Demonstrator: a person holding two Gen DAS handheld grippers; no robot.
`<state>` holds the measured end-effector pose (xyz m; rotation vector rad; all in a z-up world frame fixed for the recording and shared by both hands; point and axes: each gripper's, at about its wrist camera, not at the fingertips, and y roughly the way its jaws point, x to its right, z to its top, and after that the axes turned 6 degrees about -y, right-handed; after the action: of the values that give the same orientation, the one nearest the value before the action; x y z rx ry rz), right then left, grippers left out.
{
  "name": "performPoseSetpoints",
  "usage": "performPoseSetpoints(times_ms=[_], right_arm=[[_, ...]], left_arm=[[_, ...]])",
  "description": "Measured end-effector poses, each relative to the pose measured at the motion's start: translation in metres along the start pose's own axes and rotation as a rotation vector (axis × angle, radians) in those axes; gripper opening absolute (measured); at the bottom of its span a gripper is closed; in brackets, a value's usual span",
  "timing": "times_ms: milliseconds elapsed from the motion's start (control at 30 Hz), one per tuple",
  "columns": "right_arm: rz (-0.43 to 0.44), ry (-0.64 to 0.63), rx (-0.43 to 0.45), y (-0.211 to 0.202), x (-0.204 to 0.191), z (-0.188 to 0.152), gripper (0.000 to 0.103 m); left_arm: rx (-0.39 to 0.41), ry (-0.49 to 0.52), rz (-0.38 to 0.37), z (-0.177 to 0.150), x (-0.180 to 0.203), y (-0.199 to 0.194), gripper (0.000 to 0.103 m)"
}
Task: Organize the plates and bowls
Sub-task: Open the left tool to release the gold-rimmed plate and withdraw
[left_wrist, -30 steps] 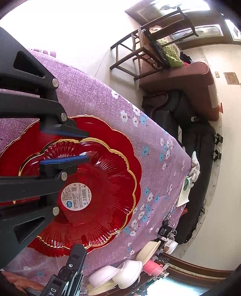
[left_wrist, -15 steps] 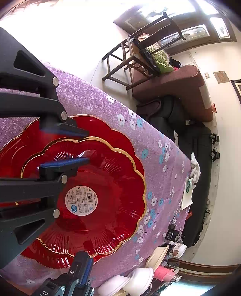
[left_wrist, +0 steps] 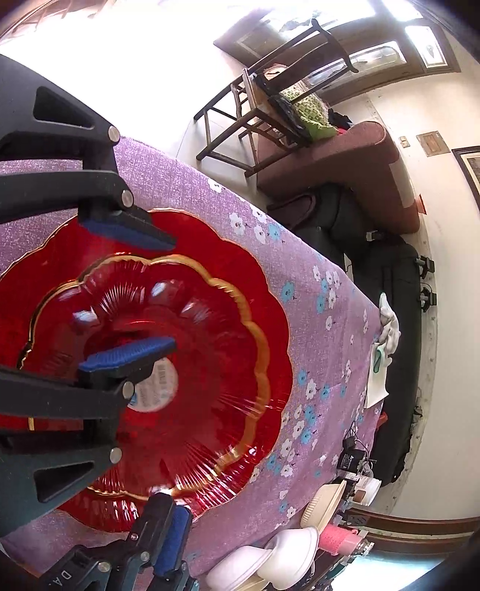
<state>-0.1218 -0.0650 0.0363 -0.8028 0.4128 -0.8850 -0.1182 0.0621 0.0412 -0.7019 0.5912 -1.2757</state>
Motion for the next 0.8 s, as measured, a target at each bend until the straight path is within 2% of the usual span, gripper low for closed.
performPoseSetpoints(times_ms=[33, 133, 800], right_arm=[[-0.006, -0.002, 0.004, -0.002, -0.001, 0.000, 0.021], [-0.012, -0.006, 0.020, -0.007, -0.001, 0.000, 0.031], [0.018, 0.093, 0.052, -0.028, 0.022, -0.012, 0.032]], left_arm=[[0.009, 0.004, 0.010, 0.000, 0.001, -0.002, 0.058], [0.030, 0.008, 0.021, 0.002, 0.003, -0.005, 0.062], [0.061, 0.017, 0.036, 0.003, 0.008, -0.019, 0.068]])
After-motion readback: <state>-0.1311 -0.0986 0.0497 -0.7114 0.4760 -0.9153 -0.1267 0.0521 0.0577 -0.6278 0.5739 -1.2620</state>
